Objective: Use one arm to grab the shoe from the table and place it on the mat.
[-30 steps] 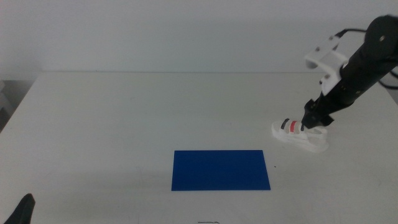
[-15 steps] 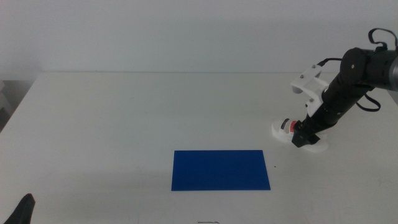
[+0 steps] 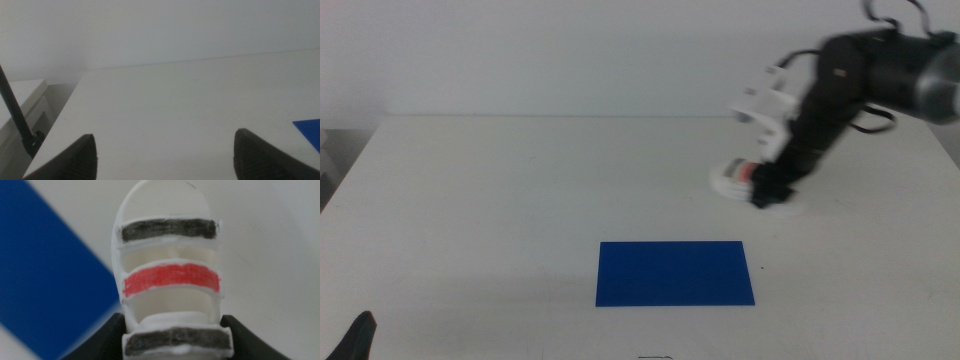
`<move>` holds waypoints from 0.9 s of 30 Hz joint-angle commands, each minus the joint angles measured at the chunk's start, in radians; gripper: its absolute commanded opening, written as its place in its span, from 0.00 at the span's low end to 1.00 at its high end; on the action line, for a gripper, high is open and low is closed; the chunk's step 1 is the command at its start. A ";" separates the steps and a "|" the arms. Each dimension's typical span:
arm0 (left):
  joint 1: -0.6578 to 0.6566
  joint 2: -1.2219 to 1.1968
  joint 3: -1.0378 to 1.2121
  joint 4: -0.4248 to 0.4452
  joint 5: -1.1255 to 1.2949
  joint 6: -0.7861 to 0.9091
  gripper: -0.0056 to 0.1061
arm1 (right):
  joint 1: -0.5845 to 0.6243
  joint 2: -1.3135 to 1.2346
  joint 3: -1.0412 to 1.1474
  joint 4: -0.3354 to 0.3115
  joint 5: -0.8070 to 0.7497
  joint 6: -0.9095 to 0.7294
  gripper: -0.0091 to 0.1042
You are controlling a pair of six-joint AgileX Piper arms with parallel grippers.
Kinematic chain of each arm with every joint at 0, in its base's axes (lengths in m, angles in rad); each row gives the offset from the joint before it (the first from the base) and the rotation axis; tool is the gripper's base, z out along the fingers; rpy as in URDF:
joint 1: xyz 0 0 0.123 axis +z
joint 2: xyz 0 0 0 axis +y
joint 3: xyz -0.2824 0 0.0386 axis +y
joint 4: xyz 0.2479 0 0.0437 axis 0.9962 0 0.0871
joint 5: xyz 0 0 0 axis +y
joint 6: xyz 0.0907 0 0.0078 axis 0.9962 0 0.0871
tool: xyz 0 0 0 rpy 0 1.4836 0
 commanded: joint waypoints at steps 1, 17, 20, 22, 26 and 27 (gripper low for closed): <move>-0.004 -0.017 -0.003 -0.006 -0.082 -0.012 0.89 | 0.087 -0.058 -0.078 -0.040 0.041 0.132 0.07; -0.004 -0.017 -0.003 -0.006 -0.082 -0.012 0.89 | 0.326 0.025 -0.215 -0.063 0.157 0.478 0.07; -0.004 -0.017 -0.003 -0.006 -0.082 -0.012 0.89 | 0.326 0.027 -0.215 -0.061 0.153 0.478 0.07; -0.004 -0.017 -0.003 -0.006 -0.082 -0.012 0.89 | 0.326 0.027 -0.215 -0.066 0.153 0.446 0.07; -0.004 -0.017 -0.003 -0.006 -0.082 -0.012 0.89 | 0.326 0.027 -0.215 -0.083 0.166 0.172 0.07; -0.004 -0.017 -0.003 -0.006 -0.082 -0.012 0.89 | 0.326 0.027 -0.215 -0.080 0.172 0.075 0.07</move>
